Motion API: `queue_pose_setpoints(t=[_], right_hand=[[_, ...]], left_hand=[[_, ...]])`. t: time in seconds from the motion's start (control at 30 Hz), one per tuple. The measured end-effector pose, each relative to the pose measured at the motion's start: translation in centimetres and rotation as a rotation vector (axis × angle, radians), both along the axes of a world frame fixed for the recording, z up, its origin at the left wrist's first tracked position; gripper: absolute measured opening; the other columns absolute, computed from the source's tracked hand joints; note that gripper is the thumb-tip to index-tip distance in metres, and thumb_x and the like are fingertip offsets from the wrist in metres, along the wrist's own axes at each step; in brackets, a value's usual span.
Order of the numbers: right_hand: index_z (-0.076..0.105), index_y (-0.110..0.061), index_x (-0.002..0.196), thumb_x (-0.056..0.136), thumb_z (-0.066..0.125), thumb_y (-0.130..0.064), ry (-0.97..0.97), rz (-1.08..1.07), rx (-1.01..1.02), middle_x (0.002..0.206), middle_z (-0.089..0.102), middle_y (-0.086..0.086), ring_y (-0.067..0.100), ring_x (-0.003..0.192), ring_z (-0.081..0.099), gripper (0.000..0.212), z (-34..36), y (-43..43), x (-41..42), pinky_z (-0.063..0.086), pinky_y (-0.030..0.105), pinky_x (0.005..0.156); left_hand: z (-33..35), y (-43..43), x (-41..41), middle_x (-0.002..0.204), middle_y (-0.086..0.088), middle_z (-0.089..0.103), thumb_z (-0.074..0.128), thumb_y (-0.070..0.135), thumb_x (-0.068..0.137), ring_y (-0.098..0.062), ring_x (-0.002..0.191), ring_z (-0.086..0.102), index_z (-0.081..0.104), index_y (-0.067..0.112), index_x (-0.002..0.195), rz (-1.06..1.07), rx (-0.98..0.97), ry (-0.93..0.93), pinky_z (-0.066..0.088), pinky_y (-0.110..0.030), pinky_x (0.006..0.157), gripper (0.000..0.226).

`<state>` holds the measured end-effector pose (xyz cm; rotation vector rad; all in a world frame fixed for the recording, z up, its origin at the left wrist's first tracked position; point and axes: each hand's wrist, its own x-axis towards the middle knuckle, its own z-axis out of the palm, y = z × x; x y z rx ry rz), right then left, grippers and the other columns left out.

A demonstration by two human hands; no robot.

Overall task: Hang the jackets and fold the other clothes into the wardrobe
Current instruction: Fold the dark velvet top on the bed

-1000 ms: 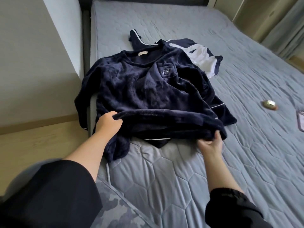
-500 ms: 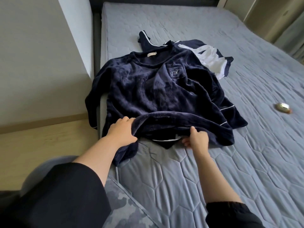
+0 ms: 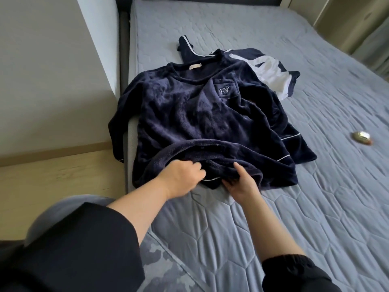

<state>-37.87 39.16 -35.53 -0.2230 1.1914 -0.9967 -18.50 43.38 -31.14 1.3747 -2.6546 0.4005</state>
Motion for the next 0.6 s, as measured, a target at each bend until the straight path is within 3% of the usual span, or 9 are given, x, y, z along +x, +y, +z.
queue_pose_setpoints(t=[0.07,0.13,0.2,0.27,0.37,0.43,0.5,0.6], right_hand=[[0.062,-0.012,0.102,0.092,0.06,-0.014,0.061,-0.02,-0.004,0.107,0.065,0.01,0.025,0.096,0.063,0.01,0.0,-0.1,0.4,0.052,0.036,0.07],[0.061,-0.009,0.102,0.093,0.058,-0.01,0.023,-0.062,-0.031,0.107,0.065,0.014,0.029,0.097,0.063,0.009,0.3,-0.3,0.6,0.054,0.039,0.067],[0.06,-0.005,0.102,0.094,0.057,-0.009,-0.004,-0.112,-0.067,0.104,0.066,0.016,0.03,0.094,0.065,0.01,0.9,-0.3,1.0,0.055,0.04,0.064],[0.059,-0.001,0.103,0.093,0.058,-0.009,0.039,-0.184,-0.094,0.098,0.067,0.016,0.029,0.089,0.066,0.012,1.4,-0.3,1.5,0.056,0.037,0.058],[0.057,-0.001,0.102,0.092,0.06,-0.008,0.099,-0.255,-0.097,0.101,0.065,0.016,0.027,0.089,0.066,0.013,2.0,-0.3,2.0,0.056,0.035,0.054],[0.054,0.0,0.111,0.093,0.06,-0.008,0.14,-0.268,-0.073,0.108,0.063,0.016,0.026,0.091,0.064,0.022,2.2,-0.6,1.7,0.055,0.037,0.056],[0.052,0.001,0.117,0.093,0.059,-0.008,0.185,-0.262,-0.038,0.112,0.06,0.018,0.029,0.094,0.062,0.027,2.2,-0.8,1.0,0.054,0.038,0.056],[0.051,0.002,0.123,0.093,0.058,-0.009,0.312,-0.206,-0.005,0.112,0.057,0.018,0.027,0.087,0.06,0.032,1.6,-0.8,-0.6,0.052,0.032,0.049]], left_hand=[[-0.8,1.1,-0.4,0.086,-0.001,0.064,0.051,0.054,0.087,-0.023,0.08,0.063,0.062,0.018,0.086,0.298,0.407,-0.182,0.035,-0.029,0.056,0.037],[-1.4,0.9,0.4,0.086,0.002,0.063,0.047,0.067,0.083,-0.019,0.082,0.061,0.057,0.02,0.083,0.494,0.488,-0.286,0.032,-0.028,0.056,0.048],[-1.6,0.5,1.0,0.086,0.003,0.062,0.053,0.059,0.084,-0.018,0.081,0.06,0.059,0.019,0.087,0.6,0.484,-0.347,0.029,-0.027,0.051,0.041],[-1.7,0.1,1.0,0.09,0.002,0.064,0.059,0.035,0.087,-0.018,0.083,0.061,0.064,0.018,0.096,0.654,0.496,-0.342,0.027,-0.027,0.047,0.02],[-1.4,-0.1,1.5,0.104,-0.002,0.065,0.055,0.005,0.085,-0.024,0.096,0.063,0.065,0.015,0.104,0.654,0.528,-0.326,0.037,-0.029,0.061,0.024],[-0.7,-0.5,2.6,0.105,-0.004,0.063,0.051,0.006,0.085,-0.027,0.101,0.061,0.063,0.017,0.1,0.568,0.533,-0.208,0.038,-0.032,0.068,0.022],[0.3,-0.7,4.2,0.096,-0.004,0.062,0.049,0.008,0.083,-0.028,0.098,0.061,0.059,0.021,0.082,0.509,0.59,-0.095,0.04,-0.032,0.07,0.017],[0.9,-0.5,6.0,0.099,-0.014,0.065,0.044,0.004,0.082,-0.031,0.095,0.061,0.067,0.01,0.088,0.463,0.769,-0.204,0.047,-0.037,0.074,0.024]])
